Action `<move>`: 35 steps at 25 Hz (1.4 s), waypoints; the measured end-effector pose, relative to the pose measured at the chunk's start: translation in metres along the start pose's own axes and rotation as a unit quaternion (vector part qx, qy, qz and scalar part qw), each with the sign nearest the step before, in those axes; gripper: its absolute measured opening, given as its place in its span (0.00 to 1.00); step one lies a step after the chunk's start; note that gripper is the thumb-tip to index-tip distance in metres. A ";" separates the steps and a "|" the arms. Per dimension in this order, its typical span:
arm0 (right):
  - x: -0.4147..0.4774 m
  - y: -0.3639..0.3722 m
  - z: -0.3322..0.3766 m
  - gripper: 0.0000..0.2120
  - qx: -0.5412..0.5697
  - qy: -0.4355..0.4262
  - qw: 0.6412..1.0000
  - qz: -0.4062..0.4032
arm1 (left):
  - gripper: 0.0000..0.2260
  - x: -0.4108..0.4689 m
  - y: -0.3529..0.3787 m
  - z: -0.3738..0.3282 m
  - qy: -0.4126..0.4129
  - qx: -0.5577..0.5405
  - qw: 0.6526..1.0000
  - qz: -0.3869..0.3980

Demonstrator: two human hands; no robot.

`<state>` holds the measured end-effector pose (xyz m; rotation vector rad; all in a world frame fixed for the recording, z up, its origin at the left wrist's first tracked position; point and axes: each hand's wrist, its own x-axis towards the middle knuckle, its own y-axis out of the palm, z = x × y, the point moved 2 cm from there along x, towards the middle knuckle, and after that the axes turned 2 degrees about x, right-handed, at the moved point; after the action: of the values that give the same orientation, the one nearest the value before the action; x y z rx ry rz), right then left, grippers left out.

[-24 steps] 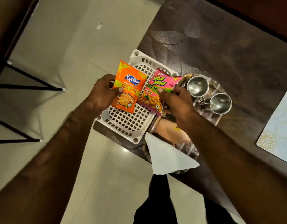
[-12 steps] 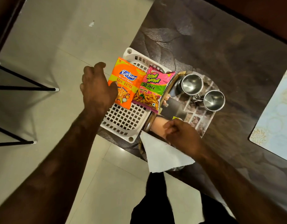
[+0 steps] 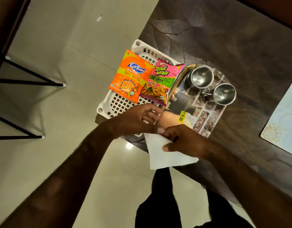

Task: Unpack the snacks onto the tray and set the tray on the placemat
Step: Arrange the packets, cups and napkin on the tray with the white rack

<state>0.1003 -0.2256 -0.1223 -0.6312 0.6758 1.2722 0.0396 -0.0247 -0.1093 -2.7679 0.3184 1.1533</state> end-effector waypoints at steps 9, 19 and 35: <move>0.025 -0.009 0.050 0.16 0.187 0.044 0.980 -0.041 | 0.20 -0.045 -0.050 0.042 -0.078 -0.157 0.959 -0.224; 0.031 -0.001 0.027 0.13 0.270 0.095 0.946 -0.153 | 0.32 -0.023 -0.059 0.044 -0.221 0.149 0.882 -0.389; -0.064 -0.088 -0.045 0.11 0.145 0.044 0.847 -0.510 | 0.23 0.073 0.040 -0.102 0.135 0.277 0.915 -0.260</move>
<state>0.1716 -0.3156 -0.0987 -0.6546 0.4668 0.1404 0.1500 -0.0938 -0.0913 -2.2800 -0.0684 0.4563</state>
